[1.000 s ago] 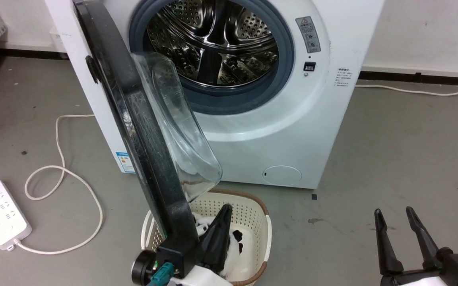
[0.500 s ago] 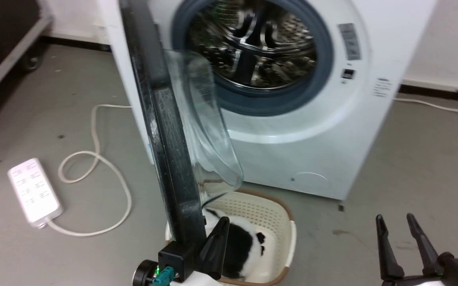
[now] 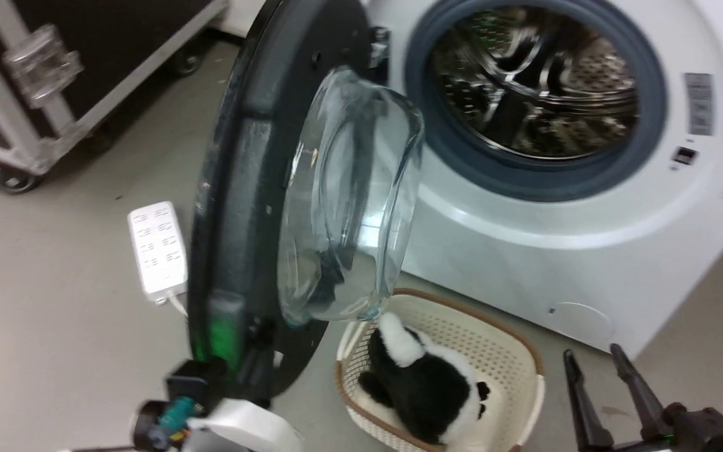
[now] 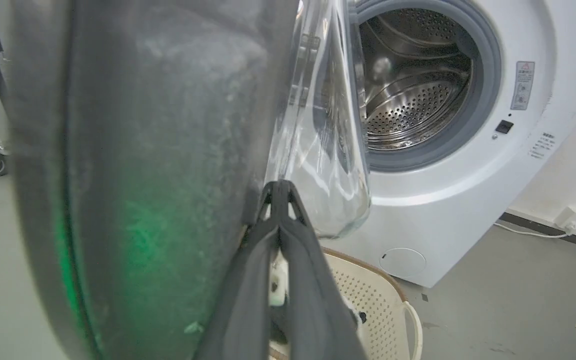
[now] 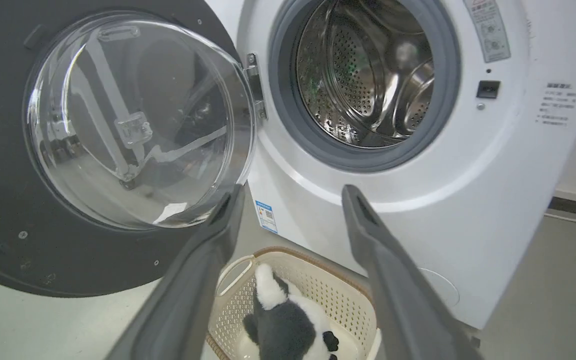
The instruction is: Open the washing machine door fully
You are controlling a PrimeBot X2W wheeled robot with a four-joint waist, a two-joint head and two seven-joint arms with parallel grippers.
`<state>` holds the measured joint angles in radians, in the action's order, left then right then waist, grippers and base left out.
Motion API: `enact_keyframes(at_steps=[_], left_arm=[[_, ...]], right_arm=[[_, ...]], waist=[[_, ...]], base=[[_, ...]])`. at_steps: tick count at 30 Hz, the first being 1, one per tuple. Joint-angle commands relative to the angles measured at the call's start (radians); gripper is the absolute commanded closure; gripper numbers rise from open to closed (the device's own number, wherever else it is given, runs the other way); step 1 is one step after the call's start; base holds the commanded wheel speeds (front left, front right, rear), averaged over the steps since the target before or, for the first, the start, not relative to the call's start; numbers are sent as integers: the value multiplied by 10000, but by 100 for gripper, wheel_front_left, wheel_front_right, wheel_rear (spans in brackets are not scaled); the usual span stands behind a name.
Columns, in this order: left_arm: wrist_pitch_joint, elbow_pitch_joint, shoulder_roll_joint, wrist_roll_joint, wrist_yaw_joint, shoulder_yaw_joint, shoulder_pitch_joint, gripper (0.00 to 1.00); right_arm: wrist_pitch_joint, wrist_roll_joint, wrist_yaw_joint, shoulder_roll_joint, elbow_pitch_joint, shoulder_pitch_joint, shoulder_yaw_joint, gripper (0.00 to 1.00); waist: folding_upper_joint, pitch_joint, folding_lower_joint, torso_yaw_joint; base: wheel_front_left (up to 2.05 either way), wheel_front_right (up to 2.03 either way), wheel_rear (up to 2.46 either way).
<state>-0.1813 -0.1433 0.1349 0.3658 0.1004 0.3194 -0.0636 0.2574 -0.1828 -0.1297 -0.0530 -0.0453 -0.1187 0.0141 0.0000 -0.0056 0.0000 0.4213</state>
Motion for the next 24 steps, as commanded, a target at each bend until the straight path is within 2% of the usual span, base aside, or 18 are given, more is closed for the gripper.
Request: enact_keyframes(at_steps=[1,9,15,24], left_arm=[[43,-81,248,102,81,-300,-318,100],[374,-372,978,549,210,-1322,-1155,100],[474,-1084,1550,1552,58,-2560,-1826,100],[141,-2703,2610,2351,-198,-3925,-2875,100]], right_arm=[[43,161,-10,27,-26,-39,35,0],[43,340,-10,-367,94,381,212,0],[43,297,-10,-723,138,667,233,0],[44,221,-10,-1188,237,948,85,0]], waist=[[0,280,0,403],[0,1375,0,407],[0,2278,0,81],[0,2982,0,-387]], base=[[0,0,0],[0,0,0],[0,0,0],[0,0,0]])
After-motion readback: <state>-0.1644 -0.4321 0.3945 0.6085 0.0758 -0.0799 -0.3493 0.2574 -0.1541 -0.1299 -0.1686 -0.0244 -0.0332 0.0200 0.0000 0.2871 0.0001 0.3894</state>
